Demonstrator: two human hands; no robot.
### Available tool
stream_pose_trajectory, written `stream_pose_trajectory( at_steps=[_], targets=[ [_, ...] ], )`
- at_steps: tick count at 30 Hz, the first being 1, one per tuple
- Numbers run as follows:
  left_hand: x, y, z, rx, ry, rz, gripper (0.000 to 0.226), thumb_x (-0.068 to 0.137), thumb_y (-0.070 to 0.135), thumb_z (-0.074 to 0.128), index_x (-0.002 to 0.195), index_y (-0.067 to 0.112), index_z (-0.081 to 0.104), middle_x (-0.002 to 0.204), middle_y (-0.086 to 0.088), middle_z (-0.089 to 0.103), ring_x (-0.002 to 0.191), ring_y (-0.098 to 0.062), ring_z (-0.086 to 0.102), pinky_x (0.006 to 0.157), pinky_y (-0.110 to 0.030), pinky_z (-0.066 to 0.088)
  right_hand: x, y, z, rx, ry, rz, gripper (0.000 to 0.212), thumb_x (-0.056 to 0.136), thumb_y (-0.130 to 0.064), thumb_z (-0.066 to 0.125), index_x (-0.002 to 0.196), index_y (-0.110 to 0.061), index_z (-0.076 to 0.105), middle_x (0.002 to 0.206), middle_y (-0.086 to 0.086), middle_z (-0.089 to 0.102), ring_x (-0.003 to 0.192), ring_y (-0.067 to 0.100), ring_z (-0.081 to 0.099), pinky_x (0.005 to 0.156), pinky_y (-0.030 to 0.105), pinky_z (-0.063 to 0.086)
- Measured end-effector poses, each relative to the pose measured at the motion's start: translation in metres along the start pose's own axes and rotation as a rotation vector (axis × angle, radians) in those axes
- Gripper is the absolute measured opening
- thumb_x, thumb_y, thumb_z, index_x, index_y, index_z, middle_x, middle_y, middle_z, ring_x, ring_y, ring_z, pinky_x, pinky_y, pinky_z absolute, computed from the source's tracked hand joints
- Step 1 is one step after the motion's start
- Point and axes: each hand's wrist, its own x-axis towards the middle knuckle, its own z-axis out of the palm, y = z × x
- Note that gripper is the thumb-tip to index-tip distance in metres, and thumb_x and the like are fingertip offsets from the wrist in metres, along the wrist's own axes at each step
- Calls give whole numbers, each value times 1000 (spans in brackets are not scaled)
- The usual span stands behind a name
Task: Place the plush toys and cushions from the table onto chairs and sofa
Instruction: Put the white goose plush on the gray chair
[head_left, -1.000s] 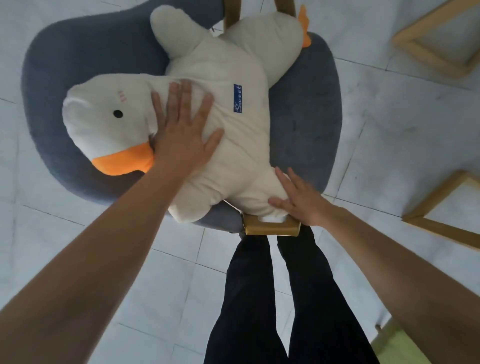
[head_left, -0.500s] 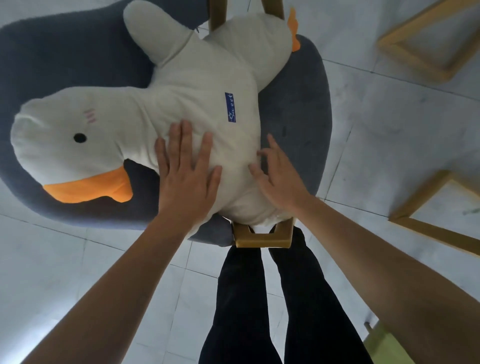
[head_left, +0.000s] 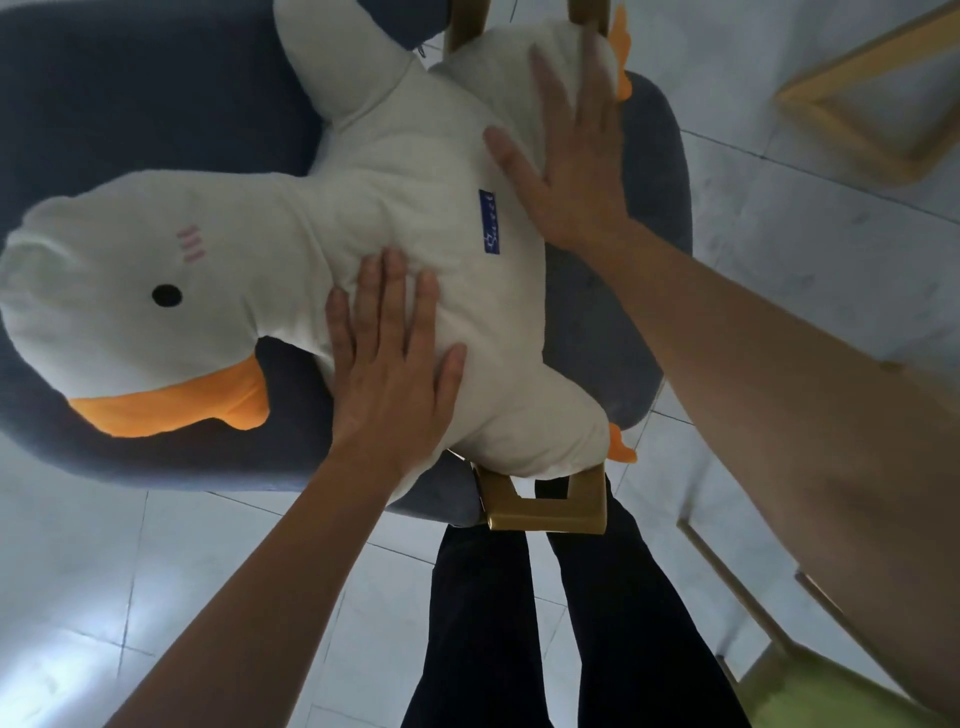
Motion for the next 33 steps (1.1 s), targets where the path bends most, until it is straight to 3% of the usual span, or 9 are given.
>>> stream_pose_trajectory(
  at_steps=[5, 10, 13, 16, 22, 25, 29, 31, 33],
  targets=[
    [0, -2, 1, -11, 13, 20, 69, 105, 45, 35, 160, 7, 17, 168, -22, 8, 156, -36, 3, 125, -53, -4, 32, 15, -6, -24, -357, 242, 86, 97, -66, 43, 163, -22, 11, 171, 14, -4, 158, 37, 1, 126, 55, 11],
    [4, -3, 3, -17, 7, 15, 70, 105, 46, 35, 160, 5, 18, 168, -23, 9, 156, -36, 4, 125, -52, -7, 33, -54, -3, 47, 158, -103, 61, 100, -41, 48, 149, -5, 45, 151, 23, 44, 137, 35, 47, 110, 30, 37],
    [5, -6, 5, -26, 20, 28, 69, 104, 45, 38, 159, 4, 23, 167, -24, 13, 156, -37, 8, 125, -51, -8, 22, -72, 17, -79, -184, -431, 64, 105, -46, 22, 162, -15, 21, 165, 24, 23, 152, 40, 27, 124, 43, 25],
    [5, -8, 2, -19, 39, 50, 68, 104, 43, 42, 157, 4, 28, 166, -25, 17, 155, -38, 12, 124, -51, -8, 22, -71, 23, -132, -281, -345, 66, 104, -51, 16, 164, -23, 7, 170, 20, 10, 156, 39, 14, 124, 54, 18],
    [-11, -10, -14, -14, 227, -202, 66, 102, 42, 49, 157, 8, 32, 160, -34, 20, 151, -44, 14, 124, -51, 0, -61, -46, 20, 220, 107, -171, 73, 106, -45, 40, 158, 2, 23, 166, 32, 8, 156, 38, 16, 126, 41, 25],
    [-10, -12, -11, -23, 127, -254, 66, 106, 43, 41, 160, 11, 22, 165, -27, 14, 155, -41, 11, 125, -49, 3, -144, -11, 39, 33, -178, -257, 79, 104, -56, 30, 162, -5, 12, 169, 26, 0, 158, 36, 3, 125, 55, 19],
    [-13, -4, -17, -78, 110, -209, 66, 106, 42, 40, 160, 8, 23, 164, -31, 11, 154, -45, 9, 126, -49, -1, -182, 9, 31, 77, -341, -82, 80, 102, -62, 33, 163, -28, -6, 172, 6, -13, 159, 23, -5, 129, 43, 9],
    [-33, -1, -23, -116, 57, -197, 63, 106, 41, 38, 159, 9, 25, 165, -30, 12, 154, -45, 9, 126, -53, 6, -194, 12, 15, 148, -482, 60, 81, 102, -63, 37, 161, -35, -11, 172, 2, -7, 158, 23, 9, 125, 40, 19],
    [-65, 6, -29, -198, -78, -183, 60, 106, 40, 36, 157, 9, 31, 166, -26, 15, 154, -43, 14, 120, -57, 24, -211, 15, -7, 97, -611, 100, 76, 104, -55, 41, 163, -29, 0, 168, 6, 23, 150, 26, 34, 119, 43, 35]
  ],
)
